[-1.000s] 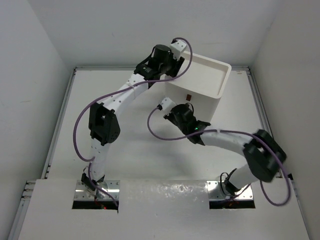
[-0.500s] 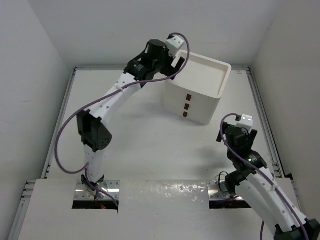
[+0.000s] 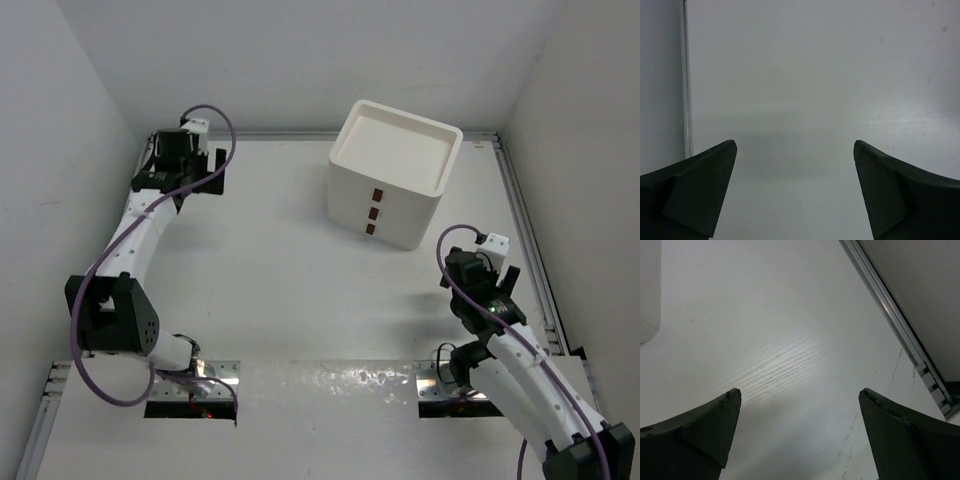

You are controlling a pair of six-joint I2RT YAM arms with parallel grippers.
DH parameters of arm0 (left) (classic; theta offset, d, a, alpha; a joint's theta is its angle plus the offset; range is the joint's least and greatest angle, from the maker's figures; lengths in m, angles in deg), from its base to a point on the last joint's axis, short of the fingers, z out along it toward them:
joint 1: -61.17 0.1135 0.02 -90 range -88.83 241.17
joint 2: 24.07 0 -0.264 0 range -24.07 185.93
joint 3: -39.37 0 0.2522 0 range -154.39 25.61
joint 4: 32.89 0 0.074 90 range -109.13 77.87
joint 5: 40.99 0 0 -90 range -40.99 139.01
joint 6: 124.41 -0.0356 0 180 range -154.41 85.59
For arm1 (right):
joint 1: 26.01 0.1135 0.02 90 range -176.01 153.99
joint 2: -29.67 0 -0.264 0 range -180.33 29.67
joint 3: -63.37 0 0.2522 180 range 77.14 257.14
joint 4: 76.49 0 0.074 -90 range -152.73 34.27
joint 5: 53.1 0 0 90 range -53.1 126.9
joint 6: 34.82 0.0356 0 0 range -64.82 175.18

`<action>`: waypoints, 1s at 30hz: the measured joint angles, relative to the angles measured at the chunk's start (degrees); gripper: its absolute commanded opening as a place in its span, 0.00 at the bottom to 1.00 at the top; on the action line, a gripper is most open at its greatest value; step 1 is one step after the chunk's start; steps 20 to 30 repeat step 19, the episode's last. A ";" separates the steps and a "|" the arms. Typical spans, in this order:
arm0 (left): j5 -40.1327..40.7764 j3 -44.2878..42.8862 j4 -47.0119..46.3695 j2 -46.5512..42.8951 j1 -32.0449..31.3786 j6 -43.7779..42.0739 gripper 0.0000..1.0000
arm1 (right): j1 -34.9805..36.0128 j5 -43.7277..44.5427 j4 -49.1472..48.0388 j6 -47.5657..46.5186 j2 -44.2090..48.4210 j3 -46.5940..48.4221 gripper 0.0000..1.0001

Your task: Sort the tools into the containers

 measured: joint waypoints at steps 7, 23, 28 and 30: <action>-0.15 24.20 -2.03 -7.13 -0.04 -0.59 1.00 | 0.00 2.43 4.90 5.77 -12.22 3.89 0.99; 2.56 25.90 -8.02 -10.25 0.02 -1.42 0.99 | 0.02 1.40 5.29 3.78 -17.49 5.16 0.99; 2.56 25.90 -8.02 -10.25 0.02 -1.42 0.99 | 0.02 1.40 5.29 3.78 -17.49 5.16 0.99; 2.56 25.90 -8.02 -10.25 0.02 -1.42 0.99 | 0.02 1.40 5.29 3.78 -17.49 5.16 0.99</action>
